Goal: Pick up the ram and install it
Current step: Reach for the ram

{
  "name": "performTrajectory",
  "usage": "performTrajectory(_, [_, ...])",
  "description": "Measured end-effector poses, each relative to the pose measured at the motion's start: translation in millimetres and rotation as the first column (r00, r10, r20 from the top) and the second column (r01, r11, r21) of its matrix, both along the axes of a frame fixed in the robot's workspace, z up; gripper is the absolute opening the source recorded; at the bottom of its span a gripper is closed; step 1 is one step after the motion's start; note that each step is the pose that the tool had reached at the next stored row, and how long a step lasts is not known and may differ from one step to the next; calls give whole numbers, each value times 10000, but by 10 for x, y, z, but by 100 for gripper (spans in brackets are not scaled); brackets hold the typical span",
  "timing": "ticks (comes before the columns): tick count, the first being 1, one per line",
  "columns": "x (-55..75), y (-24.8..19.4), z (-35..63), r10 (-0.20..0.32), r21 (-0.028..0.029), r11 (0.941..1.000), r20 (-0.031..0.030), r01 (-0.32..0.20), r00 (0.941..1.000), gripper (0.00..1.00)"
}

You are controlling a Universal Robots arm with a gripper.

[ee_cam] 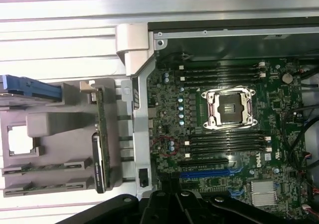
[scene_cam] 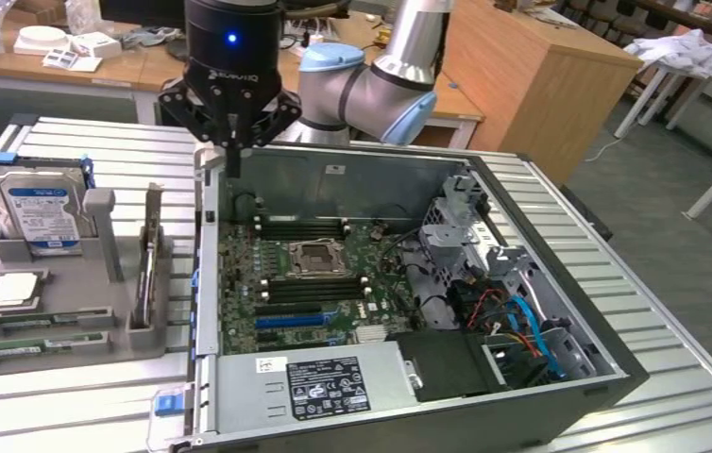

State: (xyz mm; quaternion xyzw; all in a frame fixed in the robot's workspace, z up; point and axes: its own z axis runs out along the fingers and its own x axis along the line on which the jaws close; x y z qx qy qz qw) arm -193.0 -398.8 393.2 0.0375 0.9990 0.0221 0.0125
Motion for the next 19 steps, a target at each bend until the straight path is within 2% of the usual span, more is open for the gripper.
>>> performTrajectory(19, [-327,0,-2,-6,-1,10000,-3,6,10000,11])
